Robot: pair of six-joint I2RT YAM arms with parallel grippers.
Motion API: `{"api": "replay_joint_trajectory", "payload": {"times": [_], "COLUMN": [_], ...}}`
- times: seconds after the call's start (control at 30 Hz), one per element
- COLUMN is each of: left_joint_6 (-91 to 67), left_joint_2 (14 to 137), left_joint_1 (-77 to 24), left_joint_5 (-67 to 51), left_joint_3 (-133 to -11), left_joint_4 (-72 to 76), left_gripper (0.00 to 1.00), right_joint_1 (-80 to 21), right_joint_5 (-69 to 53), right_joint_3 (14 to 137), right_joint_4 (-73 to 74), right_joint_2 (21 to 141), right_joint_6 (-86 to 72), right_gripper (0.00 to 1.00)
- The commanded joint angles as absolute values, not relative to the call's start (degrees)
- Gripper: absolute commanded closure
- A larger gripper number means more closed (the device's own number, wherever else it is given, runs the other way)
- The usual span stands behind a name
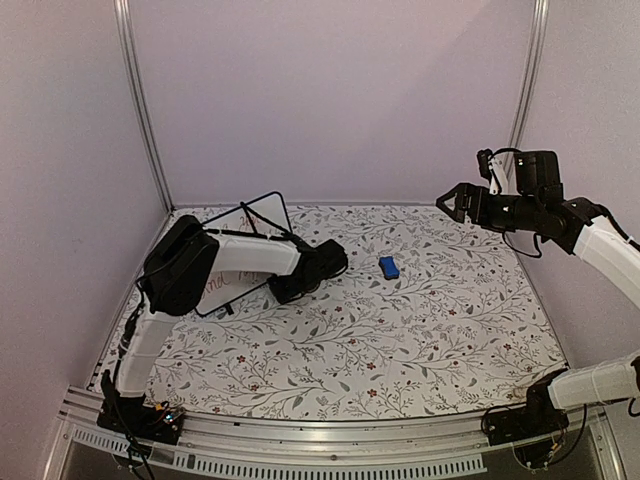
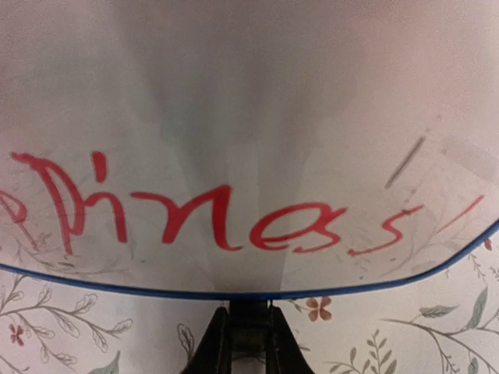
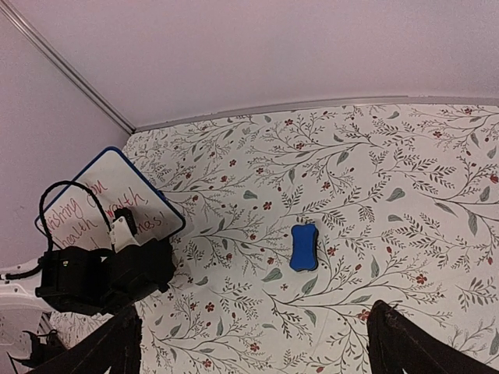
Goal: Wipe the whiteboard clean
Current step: Move the whiteboard to the center of the board.
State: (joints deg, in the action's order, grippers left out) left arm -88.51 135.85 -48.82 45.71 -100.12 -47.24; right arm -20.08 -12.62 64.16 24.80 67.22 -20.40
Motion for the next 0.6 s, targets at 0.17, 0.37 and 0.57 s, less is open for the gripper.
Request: {"api": "replay_joint_trajectory", "payload": {"times": [0.17,0.37,0.57], "left_joint_6": [-83.2,-81.2,-80.2], "left_joint_2": [138.8,138.1,136.3], "left_joint_1": [-52.4,-52.8,-54.6], "left_joint_5": [40.0,40.4,42.9], "left_joint_3": [-102.9,-102.6,-101.9], "left_joint_4": [-43.2,-42.0,-41.1], "left_gripper": [0.91,0.84,0.59], "right_joint_1": [-19.8,-19.7,-19.8], "right_joint_5": [-13.0,-13.5,-13.9], "right_joint_3": [64.0,64.1,64.2], "right_joint_4": [24.3,24.2,23.9], "right_joint_2": [66.1,65.8,66.0], "right_joint_6": [-20.8,-20.8,-20.8], "right_gripper": [0.01,0.01,0.01]}}
